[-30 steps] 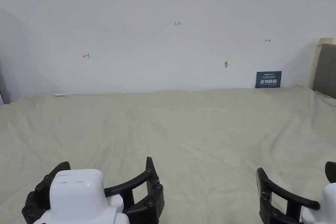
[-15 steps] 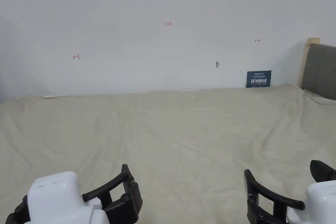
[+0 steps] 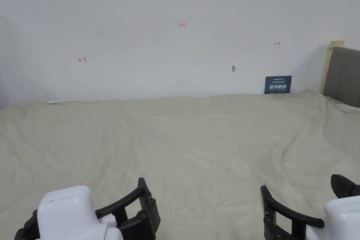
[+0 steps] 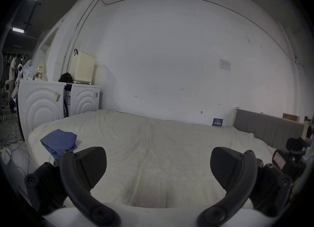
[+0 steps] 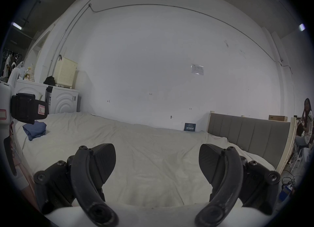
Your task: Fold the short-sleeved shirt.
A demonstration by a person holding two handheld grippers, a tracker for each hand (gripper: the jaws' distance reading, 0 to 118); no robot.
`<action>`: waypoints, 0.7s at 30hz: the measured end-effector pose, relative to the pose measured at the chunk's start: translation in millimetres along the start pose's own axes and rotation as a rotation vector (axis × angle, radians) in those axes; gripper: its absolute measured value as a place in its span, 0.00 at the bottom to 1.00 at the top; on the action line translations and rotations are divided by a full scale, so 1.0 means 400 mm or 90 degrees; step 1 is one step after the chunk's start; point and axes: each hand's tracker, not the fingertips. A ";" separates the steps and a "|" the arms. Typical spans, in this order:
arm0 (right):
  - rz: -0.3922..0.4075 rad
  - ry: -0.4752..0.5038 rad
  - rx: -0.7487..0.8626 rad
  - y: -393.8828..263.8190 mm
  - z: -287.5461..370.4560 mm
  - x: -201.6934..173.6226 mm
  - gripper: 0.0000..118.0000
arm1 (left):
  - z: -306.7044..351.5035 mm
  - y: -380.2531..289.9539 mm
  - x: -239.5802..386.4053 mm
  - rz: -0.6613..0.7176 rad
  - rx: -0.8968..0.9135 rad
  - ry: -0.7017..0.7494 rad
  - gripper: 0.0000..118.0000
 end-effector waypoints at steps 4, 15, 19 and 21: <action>-0.001 -0.002 -0.001 0.000 0.000 0.003 0.86 | -0.005 0.003 0.004 -0.006 -0.008 0.015 1.00; -0.010 -0.007 -0.007 -0.005 0.000 0.010 0.86 | -0.010 0.007 -0.014 0.012 -0.016 0.017 1.00; -0.004 -0.008 -0.004 -0.005 -0.004 0.010 0.86 | -0.010 0.015 -0.018 0.013 -0.015 0.016 1.00; -0.009 -0.008 -0.005 -0.004 -0.007 0.010 0.86 | -0.011 0.018 -0.018 0.013 -0.014 0.019 1.00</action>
